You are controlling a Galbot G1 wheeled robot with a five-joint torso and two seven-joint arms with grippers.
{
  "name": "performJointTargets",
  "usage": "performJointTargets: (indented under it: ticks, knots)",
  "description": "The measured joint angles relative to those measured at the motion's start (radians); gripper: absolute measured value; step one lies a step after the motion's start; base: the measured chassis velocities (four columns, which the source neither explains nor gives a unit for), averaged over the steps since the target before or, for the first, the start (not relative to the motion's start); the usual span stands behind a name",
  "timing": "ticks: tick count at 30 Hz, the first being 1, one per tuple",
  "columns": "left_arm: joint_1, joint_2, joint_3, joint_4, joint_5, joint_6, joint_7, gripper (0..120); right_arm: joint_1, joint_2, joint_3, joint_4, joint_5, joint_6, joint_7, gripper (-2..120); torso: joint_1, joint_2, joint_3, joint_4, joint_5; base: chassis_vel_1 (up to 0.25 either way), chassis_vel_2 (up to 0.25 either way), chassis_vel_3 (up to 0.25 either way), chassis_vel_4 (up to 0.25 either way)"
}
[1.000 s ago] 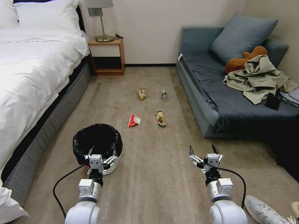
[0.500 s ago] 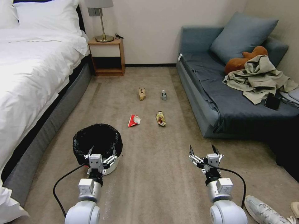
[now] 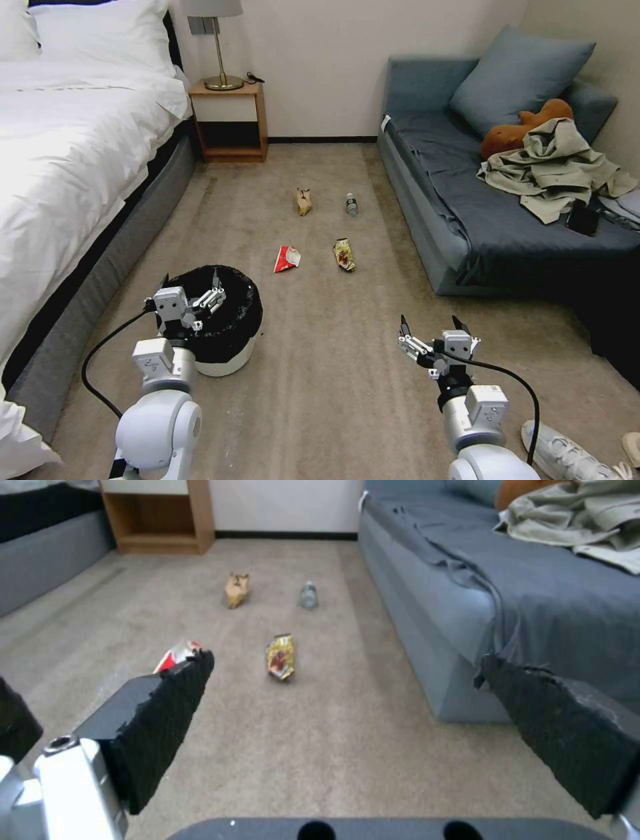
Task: Pick up the trash bin, then pick up the garbage on the floor and place it into the trash bin.
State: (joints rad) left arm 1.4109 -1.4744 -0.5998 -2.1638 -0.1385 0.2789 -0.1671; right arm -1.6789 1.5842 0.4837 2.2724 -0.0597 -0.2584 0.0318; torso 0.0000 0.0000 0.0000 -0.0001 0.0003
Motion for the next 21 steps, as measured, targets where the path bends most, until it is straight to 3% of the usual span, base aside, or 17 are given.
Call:
performJointTargets:
  ticks: [4, 7, 8, 9, 14, 21]
  knots:
    - [-0.016, 0.012, -0.012, 0.012, -0.021, 0.041, -0.004, 100, 0.031, -0.052, 0.032, -0.004, 0.062, -0.05, -0.004, 100, 0.0, 0.0, 0.0, 0.0002, -0.0004, 0.0, 0.0, 0.0, 0.0]
    - [-0.058, 0.047, -0.054, 0.055, -0.074, 0.152, -0.022, 100, 0.095, -0.154, 0.093, -0.031, 0.178, -0.139, -0.014, 100, 0.0, 0.0, 0.0, 0.0002, -0.0008, 0.0, 0.0, 0.0, 0.0]
    - [-0.058, 0.047, -0.054, 0.055, -0.074, 0.152, -0.022, 100, 0.095, -0.154, 0.093, -0.031, 0.178, -0.139, -0.014, 100, 0.0, 0.0, 0.0, 0.0002, -0.0008, 0.0, 0.0, 0.0, 0.0]
    - [-0.077, 0.064, -0.073, 0.075, -0.098, 0.202, -0.032, 100, 0.103, -0.157, 0.082, -0.054, 0.188, -0.147, -0.017, 100, 0.0, 0.0, 0.0, 0.0, 0.0002, 0.0, 0.0, 0.0, 0.0]
    - [-0.085, 0.07, -0.08, 0.084, -0.109, 0.226, -0.034, 100, 0.111, -0.154, 0.071, -0.075, 0.187, -0.146, -0.018, 100, 0.0, 0.0, 0.0, 0.0003, -0.0005, 0.0, 0.0, 0.0, 0.0]
    - [-0.141, 0.135, -0.157, 0.16, -0.264, 0.326, -0.081, 99, 0.105, -0.142, 0.062, -0.098, 0.166, -0.125, -0.018, 100, 0.0, 0.0, 0.0, 0.0004, -0.0008, 0.0, 0.0, 0.0, 0.0]
